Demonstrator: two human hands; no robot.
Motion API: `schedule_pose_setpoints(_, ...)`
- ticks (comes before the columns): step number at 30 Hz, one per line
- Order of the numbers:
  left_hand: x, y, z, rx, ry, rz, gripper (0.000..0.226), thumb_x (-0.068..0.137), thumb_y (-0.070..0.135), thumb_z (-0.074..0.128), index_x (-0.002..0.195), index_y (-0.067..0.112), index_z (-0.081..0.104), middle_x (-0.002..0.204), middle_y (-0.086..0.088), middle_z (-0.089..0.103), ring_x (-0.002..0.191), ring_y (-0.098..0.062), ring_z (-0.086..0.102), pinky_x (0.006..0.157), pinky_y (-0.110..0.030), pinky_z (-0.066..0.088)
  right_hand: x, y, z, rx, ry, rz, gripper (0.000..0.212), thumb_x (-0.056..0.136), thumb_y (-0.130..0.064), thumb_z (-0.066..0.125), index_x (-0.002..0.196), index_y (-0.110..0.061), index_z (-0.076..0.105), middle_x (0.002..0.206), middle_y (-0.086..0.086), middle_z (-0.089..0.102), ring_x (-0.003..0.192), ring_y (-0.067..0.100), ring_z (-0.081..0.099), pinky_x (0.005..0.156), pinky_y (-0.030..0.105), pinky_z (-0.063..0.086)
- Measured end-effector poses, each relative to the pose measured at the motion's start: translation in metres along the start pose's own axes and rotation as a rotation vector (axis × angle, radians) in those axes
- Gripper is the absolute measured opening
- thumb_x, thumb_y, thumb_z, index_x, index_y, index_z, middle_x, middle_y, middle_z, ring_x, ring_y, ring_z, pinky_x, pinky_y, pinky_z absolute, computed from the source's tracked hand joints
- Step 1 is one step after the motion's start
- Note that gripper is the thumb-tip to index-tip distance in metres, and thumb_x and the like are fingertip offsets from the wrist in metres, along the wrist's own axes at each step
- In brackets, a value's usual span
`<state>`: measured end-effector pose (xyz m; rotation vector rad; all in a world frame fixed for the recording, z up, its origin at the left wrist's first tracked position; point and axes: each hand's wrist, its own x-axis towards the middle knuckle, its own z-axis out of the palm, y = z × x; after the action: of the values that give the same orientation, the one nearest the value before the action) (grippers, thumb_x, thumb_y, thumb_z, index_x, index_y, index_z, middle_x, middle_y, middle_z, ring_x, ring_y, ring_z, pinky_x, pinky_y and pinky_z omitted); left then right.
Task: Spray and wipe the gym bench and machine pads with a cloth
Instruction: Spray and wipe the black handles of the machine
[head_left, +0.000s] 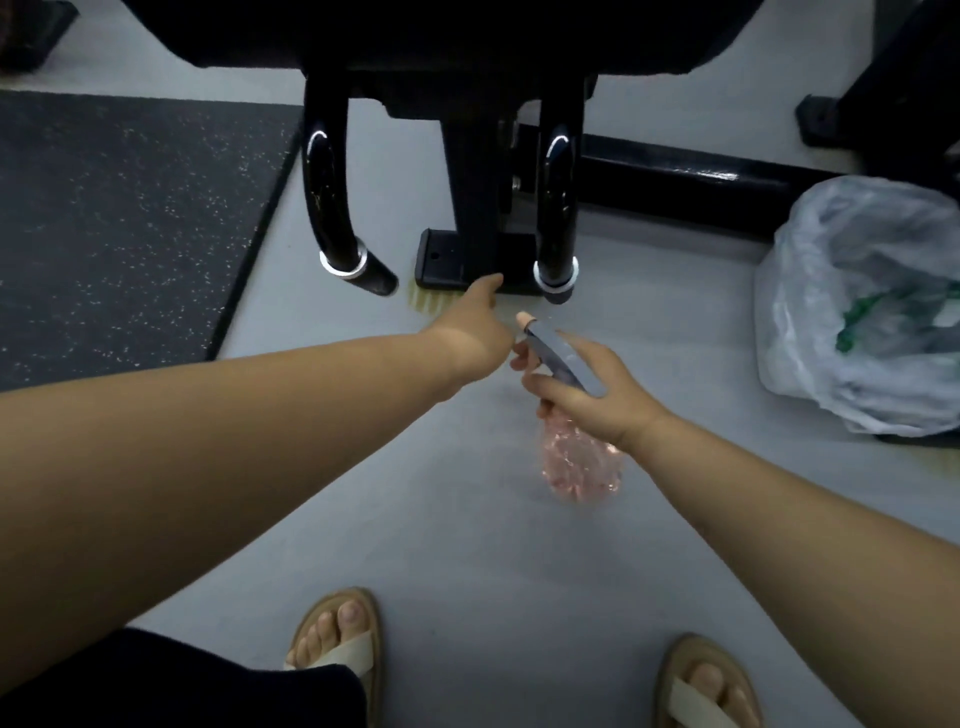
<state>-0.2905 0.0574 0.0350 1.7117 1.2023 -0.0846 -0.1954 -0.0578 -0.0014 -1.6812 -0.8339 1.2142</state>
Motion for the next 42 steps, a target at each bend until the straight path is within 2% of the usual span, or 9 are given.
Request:
schedule_pose_setpoints(6, 0.005, 0.025, 0.026, -0.068, 0.068, 0.114, 0.064, 0.089, 0.000, 0.040, 0.143, 0.033, 0.029, 0.107, 0.000, 0.053, 0.073, -0.010, 0.048, 0.055, -0.018, 0.038, -0.015, -0.003, -0.084, -0.216, 0.008, -0.021, 0.011, 0.088, -0.008, 0.061, 0.093, -0.017, 0.060, 0.104, 0.005, 0.067, 0.058, 0.020, 0.061, 0.059, 0.026, 0.052)
schedule_pose_setpoints(10, 0.004, 0.016, 0.031, -0.092, 0.106, 0.150, 0.065, 0.087, -0.006, 0.037, 0.141, 0.030, 0.033, 0.123, 0.004, 0.052, 0.106, -0.013, 0.053, 0.067, -0.018, 0.045, -0.010, -0.006, -0.094, -0.219, -0.035, -0.035, 0.011, 0.087, -0.008, 0.062, 0.082, -0.017, 0.059, 0.101, 0.009, 0.067, 0.061, 0.025, 0.061, 0.060, 0.027, 0.051)
schedule_pose_setpoints(14, 0.004, 0.010, 0.032, -0.100, 0.175, 0.153, 0.059, 0.088, -0.003, 0.038, 0.137, 0.030, 0.039, 0.121, 0.009, 0.054, 0.114, -0.011, 0.053, 0.097, -0.037, 0.048, 0.007, -0.004, -0.089, -0.100, -0.064, 0.003, 0.021, 0.084, -0.009, 0.063, 0.105, -0.007, 0.062, 0.103, 0.006, 0.065, 0.060, 0.023, 0.060, 0.058, 0.025, 0.047)
schedule_pose_setpoints(18, 0.004, 0.011, 0.034, -0.107, 0.185, 0.152, 0.055, 0.090, 0.000, 0.036, 0.135, 0.032, 0.042, 0.115, 0.012, 0.055, 0.110, -0.012, 0.055, 0.097, -0.041, 0.048, 0.013, 0.003, -0.089, -0.112, -0.064, 0.055, 0.013, 0.085, -0.017, 0.064, 0.095, -0.024, 0.062, 0.108, -0.002, 0.065, 0.059, 0.015, 0.062, 0.056, 0.020, 0.044)
schedule_pose_setpoints(23, 0.006, 0.009, 0.034, -0.132, 0.180, 0.158, 0.054, 0.090, -0.002, 0.036, 0.132, 0.031, 0.045, 0.114, 0.013, 0.055, 0.110, -0.009, 0.056, 0.100, -0.039, 0.046, 0.012, 0.013, -0.091, -0.160, -0.026, 0.110, 0.007, 0.085, -0.013, 0.061, 0.091, -0.016, 0.058, 0.102, 0.012, 0.063, 0.056, 0.017, 0.060, 0.048, 0.016, 0.042)
schedule_pose_setpoints(28, 0.009, 0.009, 0.017, -0.071, 0.146, 0.179, 0.049, 0.089, -0.007, 0.033, 0.118, 0.029, 0.050, 0.112, 0.007, 0.058, 0.110, -0.016, 0.057, 0.096, -0.041, 0.049, 0.003, 0.020, -0.056, -0.194, 0.002, 0.021, 0.027, 0.086, -0.021, 0.065, 0.110, -0.018, 0.054, 0.104, 0.000, 0.057, 0.071, 0.017, 0.060, 0.071, 0.034, 0.053)
schedule_pose_setpoints(32, 0.010, 0.007, -0.001, 0.041, 0.039, 0.181, 0.061, 0.085, -0.011, 0.033, 0.130, 0.028, 0.048, 0.116, 0.011, 0.056, 0.114, -0.010, 0.054, 0.098, -0.038, 0.047, 0.007, 0.022, -0.019, -0.256, 0.179, -0.075, 0.012, 0.085, -0.019, 0.060, 0.096, -0.019, 0.055, 0.092, 0.000, 0.058, 0.081, 0.026, 0.060, 0.075, 0.048, 0.053)
schedule_pose_setpoints(37, 0.009, 0.004, -0.002, -0.007, -0.033, 0.179, 0.063, 0.087, -0.011, 0.035, 0.133, 0.031, 0.045, 0.118, 0.016, 0.055, 0.114, -0.010, 0.054, 0.093, -0.033, 0.048, 0.005, 0.017, 0.009, -0.258, 0.296, -0.060, 0.020, 0.084, -0.018, 0.060, 0.102, -0.014, 0.053, 0.099, 0.004, 0.057, 0.085, 0.023, 0.055, 0.075, 0.040, 0.050)
schedule_pose_setpoints(42, 0.001, -0.028, 0.004, 0.136, -0.178, 0.144, 0.068, 0.090, -0.002, 0.045, 0.145, 0.036, 0.028, 0.135, 0.011, 0.048, 0.120, -0.011, 0.048, 0.088, -0.024, 0.043, -0.001, 0.010, 0.028, -0.154, 0.217, -0.057, 0.038, 0.081, -0.016, 0.067, 0.107, -0.021, 0.039, 0.105, 0.008, 0.051, 0.082, 0.016, 0.053, 0.066, 0.024, 0.042)
